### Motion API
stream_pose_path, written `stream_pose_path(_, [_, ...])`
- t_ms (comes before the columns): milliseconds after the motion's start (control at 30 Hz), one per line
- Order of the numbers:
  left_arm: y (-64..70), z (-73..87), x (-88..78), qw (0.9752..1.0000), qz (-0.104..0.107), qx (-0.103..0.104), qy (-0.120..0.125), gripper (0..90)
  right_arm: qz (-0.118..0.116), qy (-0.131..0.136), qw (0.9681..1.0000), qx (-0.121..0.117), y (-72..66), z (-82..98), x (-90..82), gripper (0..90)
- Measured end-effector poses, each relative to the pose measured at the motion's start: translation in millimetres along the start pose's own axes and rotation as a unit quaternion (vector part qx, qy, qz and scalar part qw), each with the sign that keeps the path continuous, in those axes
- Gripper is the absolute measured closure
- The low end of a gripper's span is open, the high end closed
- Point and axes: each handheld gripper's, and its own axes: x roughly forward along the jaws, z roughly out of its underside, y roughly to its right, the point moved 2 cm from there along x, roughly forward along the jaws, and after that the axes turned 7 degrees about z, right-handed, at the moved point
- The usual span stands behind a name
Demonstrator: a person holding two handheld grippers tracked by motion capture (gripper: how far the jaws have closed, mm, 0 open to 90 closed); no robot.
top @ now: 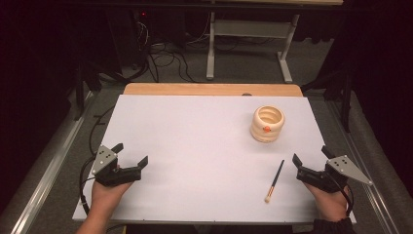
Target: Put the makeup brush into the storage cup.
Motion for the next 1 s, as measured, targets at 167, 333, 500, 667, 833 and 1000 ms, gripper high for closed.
stream_pose_path(167, [-0.4,-0.2,1.8,0.9997,-0.008,-0.008,-0.022,4.5,0.002,-0.001,1.0000,0.002,0.4,0.0,0.0,1.6])
stream_pose_path(333, [0.0,-0.3,3.1,0.9994,-0.014,-0.005,-0.033,2.8,0.001,-0.001,1.0000,0.001,-0.1,0.2,0.1,1.6])
stream_pose_path(500, [0.1,1.0,4.6,0.9991,-0.007,0.001,-0.042,2.6,0.002,-0.005,1.0000,0.000,-0.2,0.8,0.5,1.7])
stream_pose_path(667, [2.1,3.1,6.3,0.9989,0.005,0.005,-0.045,1.9,0.002,-0.008,1.0000,-0.002,0.0,1.4,1.1,1.8])
stream_pose_path(833, [2.9,3.9,5.8,0.9989,0.010,0.007,-0.045,2.2,0.002,-0.025,0.9996,-0.009,-0.8,4.7,4.1,1.8])
stream_pose_path(1000, [2.9,3.7,4.7,0.9993,0.015,0.007,-0.035,5.3,0.009,-0.037,0.9992,-0.013,-1.4,7.8,6.0,1.8])
